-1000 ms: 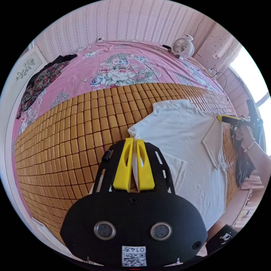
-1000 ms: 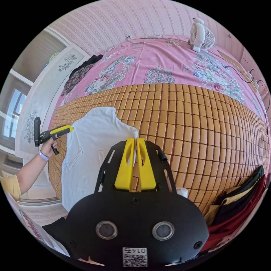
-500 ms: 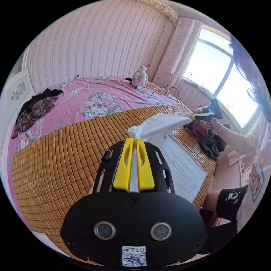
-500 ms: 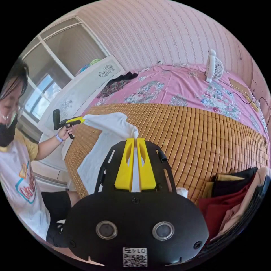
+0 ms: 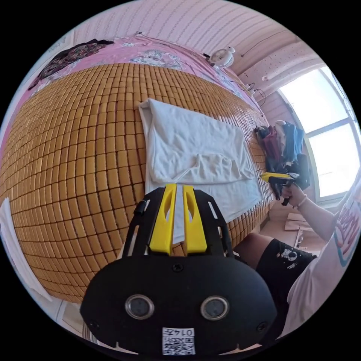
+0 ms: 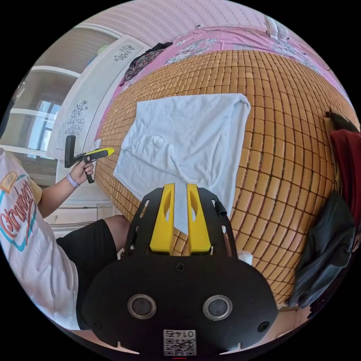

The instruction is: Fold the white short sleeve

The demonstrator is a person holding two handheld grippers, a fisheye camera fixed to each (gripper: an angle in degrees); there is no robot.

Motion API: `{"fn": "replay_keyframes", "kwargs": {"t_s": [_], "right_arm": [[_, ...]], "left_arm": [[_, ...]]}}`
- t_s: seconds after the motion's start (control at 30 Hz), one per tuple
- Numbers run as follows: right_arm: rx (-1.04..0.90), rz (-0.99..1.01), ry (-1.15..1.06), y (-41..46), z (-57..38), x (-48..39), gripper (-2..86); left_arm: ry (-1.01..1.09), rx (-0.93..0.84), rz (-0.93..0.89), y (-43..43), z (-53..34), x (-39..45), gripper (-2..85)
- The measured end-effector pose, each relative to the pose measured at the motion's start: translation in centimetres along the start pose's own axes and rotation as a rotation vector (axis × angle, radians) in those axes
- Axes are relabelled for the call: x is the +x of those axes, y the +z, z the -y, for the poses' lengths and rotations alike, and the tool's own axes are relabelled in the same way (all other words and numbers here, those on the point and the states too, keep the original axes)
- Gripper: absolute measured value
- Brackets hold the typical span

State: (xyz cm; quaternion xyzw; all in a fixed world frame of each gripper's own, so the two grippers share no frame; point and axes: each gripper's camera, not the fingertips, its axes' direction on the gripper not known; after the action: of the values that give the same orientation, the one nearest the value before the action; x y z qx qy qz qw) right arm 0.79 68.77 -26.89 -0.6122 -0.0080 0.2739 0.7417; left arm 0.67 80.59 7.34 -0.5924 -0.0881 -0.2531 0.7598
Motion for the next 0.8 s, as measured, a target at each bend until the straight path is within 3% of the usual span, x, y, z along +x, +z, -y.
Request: {"fn": "replay_keyframes", "kwargs": {"t_s": [0.13, 0.43, 0.57, 0.67, 0.8], "right_arm": [[-0.017, 0.011, -0.065, 4.0, 4.4, -2.6, 9.1], [-0.097, -0.145, -0.15, 9.0, 5.4, -6.1, 1.2], [-0.082, -0.087, -0.328, 7.0, 1.0, -10.1, 1.3], [-0.215, -0.008, -0.391, 7.9, -3.6, -12.2, 3.4], [-0.338, -0.065, -0.273, 9.5, -8.1, -11.5, 5.1]], "left_arm": [[0.048, -0.005, -0.092, 3.1, 3.8, 2.0, 7.4], [0.125, -0.183, 0.107, 6.7, 5.4, 5.4, 3.1], [0.142, -0.078, 0.041, 1.4, 1.1, 7.1, 1.1], [0.136, -0.172, -0.051, -0.7, -3.9, 8.4, 1.1], [0.071, -0.323, -0.054, -1.6, -8.5, 9.6, -0.2]]}}
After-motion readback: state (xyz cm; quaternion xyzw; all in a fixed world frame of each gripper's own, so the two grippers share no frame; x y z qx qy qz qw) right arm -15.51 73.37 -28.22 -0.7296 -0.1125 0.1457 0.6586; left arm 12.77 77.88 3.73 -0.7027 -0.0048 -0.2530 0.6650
